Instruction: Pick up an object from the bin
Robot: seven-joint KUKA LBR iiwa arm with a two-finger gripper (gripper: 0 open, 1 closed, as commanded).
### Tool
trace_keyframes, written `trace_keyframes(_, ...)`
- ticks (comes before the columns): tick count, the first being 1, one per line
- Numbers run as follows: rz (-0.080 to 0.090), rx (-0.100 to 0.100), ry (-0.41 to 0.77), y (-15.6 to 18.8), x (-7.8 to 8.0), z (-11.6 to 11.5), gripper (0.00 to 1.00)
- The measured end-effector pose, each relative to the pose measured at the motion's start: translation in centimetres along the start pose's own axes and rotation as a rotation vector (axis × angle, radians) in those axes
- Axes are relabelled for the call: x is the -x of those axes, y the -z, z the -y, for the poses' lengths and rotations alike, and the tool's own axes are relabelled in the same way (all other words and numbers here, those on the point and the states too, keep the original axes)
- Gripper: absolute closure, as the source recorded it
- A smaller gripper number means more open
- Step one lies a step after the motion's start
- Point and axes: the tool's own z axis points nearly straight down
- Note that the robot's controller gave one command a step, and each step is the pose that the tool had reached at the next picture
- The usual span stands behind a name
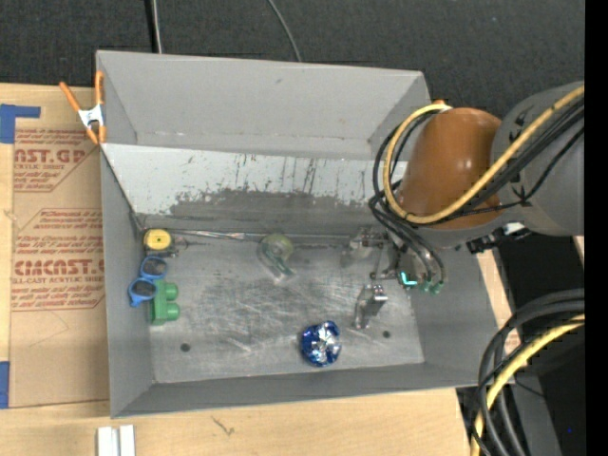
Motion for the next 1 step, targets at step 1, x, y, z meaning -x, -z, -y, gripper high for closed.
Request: trace_keyframes(1,0.013,-0.002,0.092,-8.45,-2.73,-2.16,0.0)
